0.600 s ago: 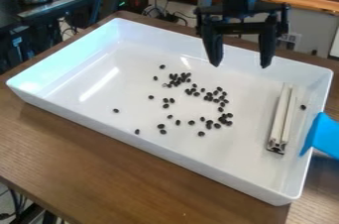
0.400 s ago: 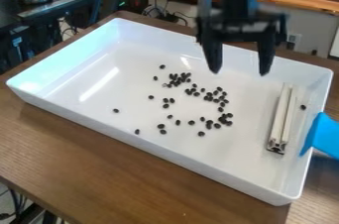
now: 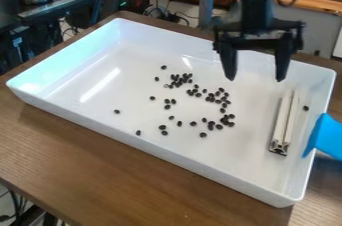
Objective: Sweep into pile
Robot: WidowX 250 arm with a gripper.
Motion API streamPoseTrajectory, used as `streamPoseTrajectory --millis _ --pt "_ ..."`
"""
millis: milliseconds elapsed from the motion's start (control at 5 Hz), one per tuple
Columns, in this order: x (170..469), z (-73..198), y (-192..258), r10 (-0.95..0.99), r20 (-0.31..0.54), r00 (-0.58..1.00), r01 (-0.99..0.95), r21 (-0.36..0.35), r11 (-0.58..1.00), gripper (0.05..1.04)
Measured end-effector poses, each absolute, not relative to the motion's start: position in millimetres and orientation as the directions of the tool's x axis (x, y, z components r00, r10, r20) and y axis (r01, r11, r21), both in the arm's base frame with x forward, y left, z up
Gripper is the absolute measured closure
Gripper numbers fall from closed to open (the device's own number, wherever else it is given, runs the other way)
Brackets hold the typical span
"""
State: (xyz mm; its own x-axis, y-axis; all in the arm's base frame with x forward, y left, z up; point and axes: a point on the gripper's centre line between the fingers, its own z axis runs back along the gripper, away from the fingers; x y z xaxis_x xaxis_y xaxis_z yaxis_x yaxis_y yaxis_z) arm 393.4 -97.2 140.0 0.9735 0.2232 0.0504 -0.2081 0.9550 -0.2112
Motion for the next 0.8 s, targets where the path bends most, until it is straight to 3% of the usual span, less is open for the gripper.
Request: streamPoseTrajectory --millis 800 --pt "409.4 106.2 -134.5 0.227 0.052 0.972 -0.218 -0.138 0.966 0.083"
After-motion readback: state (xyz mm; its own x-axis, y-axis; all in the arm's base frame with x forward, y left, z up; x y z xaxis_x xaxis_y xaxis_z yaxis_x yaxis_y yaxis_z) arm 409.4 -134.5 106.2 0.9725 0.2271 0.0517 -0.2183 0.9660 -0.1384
